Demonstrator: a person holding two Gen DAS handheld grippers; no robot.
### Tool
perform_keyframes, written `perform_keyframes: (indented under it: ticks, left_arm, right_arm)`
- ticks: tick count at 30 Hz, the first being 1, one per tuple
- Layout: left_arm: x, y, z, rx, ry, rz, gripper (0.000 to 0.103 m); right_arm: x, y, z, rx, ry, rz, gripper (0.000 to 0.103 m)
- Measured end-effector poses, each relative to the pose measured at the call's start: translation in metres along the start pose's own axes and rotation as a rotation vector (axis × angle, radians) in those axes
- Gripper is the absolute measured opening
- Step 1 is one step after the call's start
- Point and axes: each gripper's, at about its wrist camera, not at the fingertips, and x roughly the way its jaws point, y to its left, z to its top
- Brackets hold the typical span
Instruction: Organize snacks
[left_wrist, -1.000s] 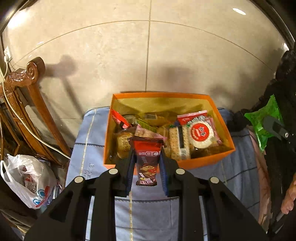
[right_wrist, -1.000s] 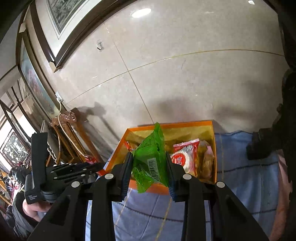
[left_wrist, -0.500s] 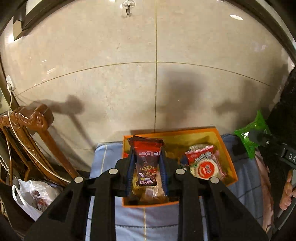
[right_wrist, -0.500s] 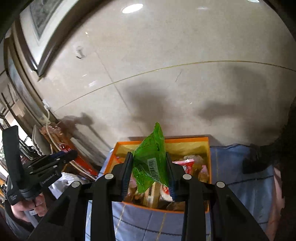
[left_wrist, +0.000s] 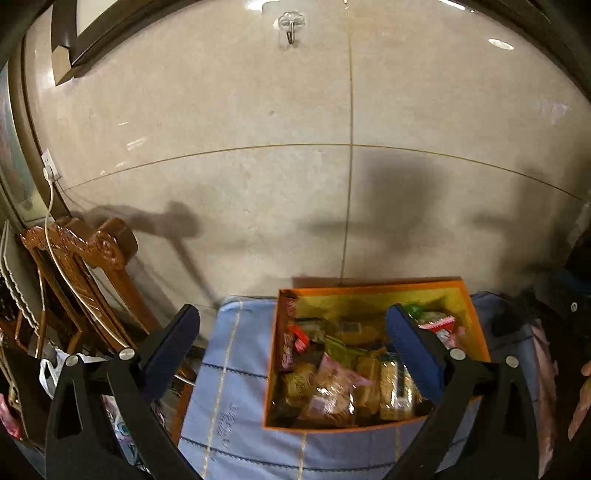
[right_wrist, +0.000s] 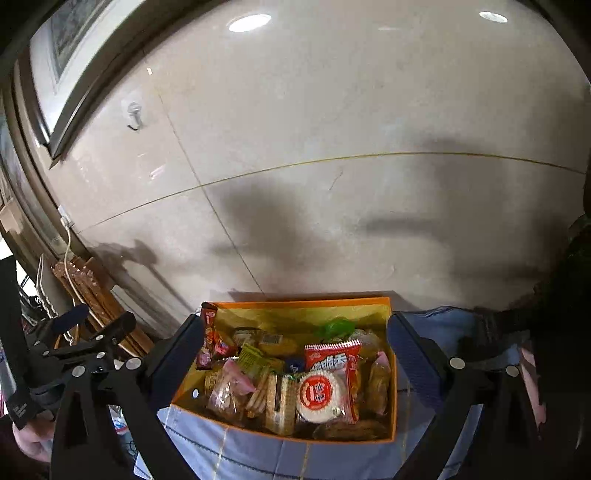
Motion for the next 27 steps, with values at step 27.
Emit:
perform_keyframes:
  ticks: [27]
  left_arm:
    - [-0.194,-0.019,-0.189,-0.003,-0.020,-0.087,0.099]
  right_arm:
    - [-0.175,0.040,-0.207,-0.049,0.019,-0.259,0.099]
